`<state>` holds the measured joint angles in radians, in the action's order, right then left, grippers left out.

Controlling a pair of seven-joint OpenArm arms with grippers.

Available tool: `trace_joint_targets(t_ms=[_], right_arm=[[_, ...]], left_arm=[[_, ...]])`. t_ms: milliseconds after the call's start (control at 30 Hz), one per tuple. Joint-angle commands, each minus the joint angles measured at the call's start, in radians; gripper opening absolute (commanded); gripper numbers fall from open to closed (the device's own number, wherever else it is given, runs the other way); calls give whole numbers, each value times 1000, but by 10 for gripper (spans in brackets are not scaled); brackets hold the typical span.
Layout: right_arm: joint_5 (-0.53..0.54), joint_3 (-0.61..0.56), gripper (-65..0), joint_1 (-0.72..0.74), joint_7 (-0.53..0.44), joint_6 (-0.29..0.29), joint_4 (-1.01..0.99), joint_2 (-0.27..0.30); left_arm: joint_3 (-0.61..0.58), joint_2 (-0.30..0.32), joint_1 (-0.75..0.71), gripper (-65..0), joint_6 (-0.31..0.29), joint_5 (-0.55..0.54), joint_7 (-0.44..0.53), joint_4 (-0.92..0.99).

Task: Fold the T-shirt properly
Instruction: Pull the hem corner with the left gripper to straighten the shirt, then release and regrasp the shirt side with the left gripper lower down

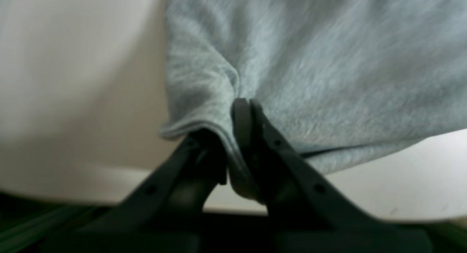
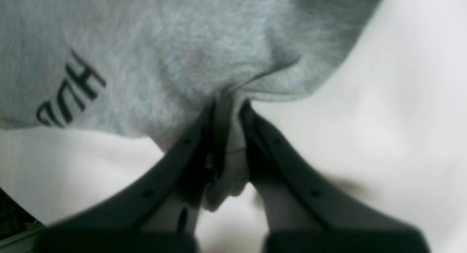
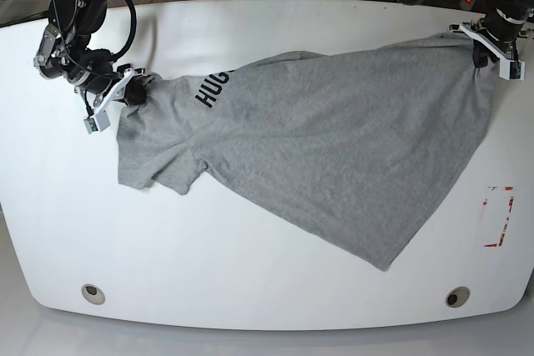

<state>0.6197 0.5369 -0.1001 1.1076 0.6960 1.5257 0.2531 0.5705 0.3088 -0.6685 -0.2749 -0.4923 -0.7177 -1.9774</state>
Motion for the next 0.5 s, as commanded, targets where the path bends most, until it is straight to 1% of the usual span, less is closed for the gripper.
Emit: trace_joint_targets(t_ms=[0,67,100,133,167,233,267,300,333,400,467], right_arm=[[33,4,-650,12,-17,2,35,8],[33,1,-650,12,-17,2,43,5],[33,-1,-650,12,-17,2,43,1],[32,-2,-650,13,-17,2,43,-13],[30,-1,-650,13,-17,2,43,-21],[24,-2,-650,17,-17,2,42,-28],[24,-2,-650,17,-19,2,39,-30],[24,-2,-650,17,-21,2,39,-34],[24,-2,-650,17,-21,2,40,-34],[24,-4,-650,20,-21,2,42,-36],[24,-4,-650,36,-21,2,40,-38]], left_arm=[[-33,20,-1,-546,-14,-13,11,-15],[-50,20,2,-439,-14,-15,11,-18],[-54,19,5,-375,-16,-16,11,-20],[-60,19,16,-286,-16,-19,10,-20],[-66,19,34,-225,-17,-21,8,-20],[-88,17,71,-125,-17,-21,2,-20],[-96,17,92,-93,-17,-21,-12,-21],[-100,19,112,-79,-24,-26,-30,-23],[-102,19,129,-79,-45,-35,-46,-24],[-94,30,192,-79,-146,-82,-90,-24],[-65,51,258,-99,-217,-113,-156,-23]])
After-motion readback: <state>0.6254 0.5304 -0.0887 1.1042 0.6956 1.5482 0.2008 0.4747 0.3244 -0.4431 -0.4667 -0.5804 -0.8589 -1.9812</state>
